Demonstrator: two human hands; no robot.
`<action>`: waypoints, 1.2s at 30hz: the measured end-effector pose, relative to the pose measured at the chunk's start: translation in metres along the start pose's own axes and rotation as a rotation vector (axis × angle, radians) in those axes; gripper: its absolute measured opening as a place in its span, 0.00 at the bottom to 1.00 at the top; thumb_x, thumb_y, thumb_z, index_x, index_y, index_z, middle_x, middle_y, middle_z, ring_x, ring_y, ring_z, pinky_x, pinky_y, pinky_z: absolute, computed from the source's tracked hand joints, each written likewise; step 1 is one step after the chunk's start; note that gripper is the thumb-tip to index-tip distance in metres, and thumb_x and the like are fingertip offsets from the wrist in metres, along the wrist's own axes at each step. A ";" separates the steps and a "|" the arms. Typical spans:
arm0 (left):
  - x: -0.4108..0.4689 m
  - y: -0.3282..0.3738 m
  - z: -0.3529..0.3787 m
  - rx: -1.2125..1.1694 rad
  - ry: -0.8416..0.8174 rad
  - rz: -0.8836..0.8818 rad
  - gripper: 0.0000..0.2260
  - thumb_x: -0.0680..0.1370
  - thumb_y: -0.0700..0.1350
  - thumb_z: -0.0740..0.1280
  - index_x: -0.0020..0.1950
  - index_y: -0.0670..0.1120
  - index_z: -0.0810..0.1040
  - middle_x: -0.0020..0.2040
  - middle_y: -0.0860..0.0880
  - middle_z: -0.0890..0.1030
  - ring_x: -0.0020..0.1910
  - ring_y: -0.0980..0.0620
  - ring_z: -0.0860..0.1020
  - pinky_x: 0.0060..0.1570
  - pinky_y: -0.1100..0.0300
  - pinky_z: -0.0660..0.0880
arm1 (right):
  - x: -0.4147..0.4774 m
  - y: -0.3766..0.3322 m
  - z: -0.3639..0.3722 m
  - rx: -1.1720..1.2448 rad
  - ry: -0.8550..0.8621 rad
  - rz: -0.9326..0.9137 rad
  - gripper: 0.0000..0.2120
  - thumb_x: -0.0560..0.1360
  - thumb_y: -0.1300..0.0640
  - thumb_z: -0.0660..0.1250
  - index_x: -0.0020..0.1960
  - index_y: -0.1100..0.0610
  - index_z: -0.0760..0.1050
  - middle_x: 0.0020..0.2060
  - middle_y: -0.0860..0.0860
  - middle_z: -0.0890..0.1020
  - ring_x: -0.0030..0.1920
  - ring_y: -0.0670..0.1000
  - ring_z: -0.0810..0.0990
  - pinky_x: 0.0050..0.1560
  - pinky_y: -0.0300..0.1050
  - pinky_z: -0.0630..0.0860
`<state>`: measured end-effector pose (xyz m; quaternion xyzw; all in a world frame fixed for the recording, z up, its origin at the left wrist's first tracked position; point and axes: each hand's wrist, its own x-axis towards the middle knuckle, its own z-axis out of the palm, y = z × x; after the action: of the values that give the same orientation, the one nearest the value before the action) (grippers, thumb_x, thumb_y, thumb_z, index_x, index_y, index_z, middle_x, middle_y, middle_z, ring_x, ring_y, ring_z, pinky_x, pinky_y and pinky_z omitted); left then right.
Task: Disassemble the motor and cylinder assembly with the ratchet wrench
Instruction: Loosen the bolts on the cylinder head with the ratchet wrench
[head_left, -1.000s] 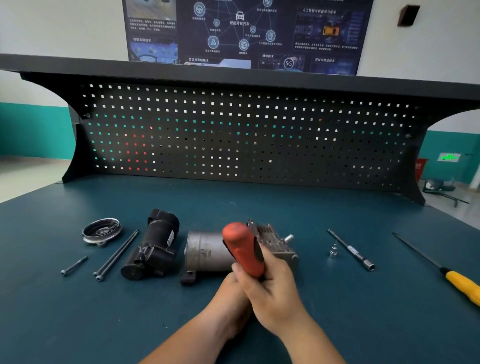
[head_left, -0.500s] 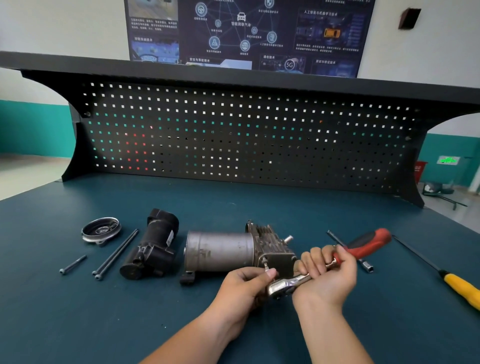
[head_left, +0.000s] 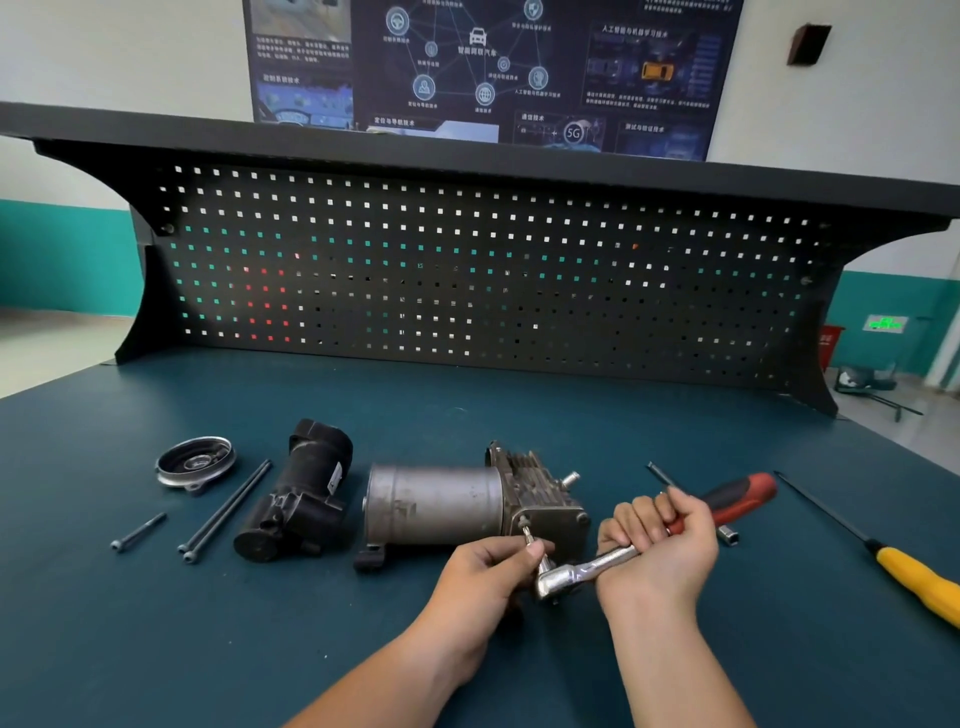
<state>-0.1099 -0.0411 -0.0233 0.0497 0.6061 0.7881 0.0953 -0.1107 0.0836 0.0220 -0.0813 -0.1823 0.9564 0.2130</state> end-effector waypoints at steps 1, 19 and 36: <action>0.000 0.001 -0.001 -0.004 0.003 -0.001 0.07 0.76 0.40 0.67 0.41 0.44 0.85 0.30 0.51 0.79 0.29 0.58 0.74 0.32 0.67 0.68 | -0.002 0.001 0.001 -0.020 -0.018 -0.040 0.21 0.73 0.58 0.56 0.22 0.51 0.61 0.19 0.44 0.58 0.19 0.43 0.56 0.18 0.35 0.56; 0.007 -0.004 -0.005 -0.046 0.051 0.055 0.03 0.74 0.39 0.70 0.46 0.41 0.81 0.34 0.49 0.84 0.30 0.58 0.79 0.29 0.69 0.71 | 0.000 0.000 -0.002 0.074 0.108 0.000 0.17 0.73 0.57 0.56 0.26 0.51 0.59 0.19 0.44 0.58 0.18 0.44 0.56 0.18 0.34 0.55; 0.004 0.001 -0.004 -0.057 -0.066 0.067 0.11 0.76 0.33 0.64 0.38 0.44 0.81 0.31 0.46 0.75 0.30 0.53 0.69 0.32 0.63 0.65 | -0.027 0.038 0.034 -0.944 -0.440 -0.442 0.07 0.64 0.54 0.65 0.28 0.51 0.71 0.20 0.44 0.66 0.23 0.44 0.64 0.25 0.38 0.63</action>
<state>-0.1144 -0.0444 -0.0239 0.0930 0.5777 0.8059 0.0900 -0.1089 0.0294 0.0412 0.0735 -0.6431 0.6983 0.3057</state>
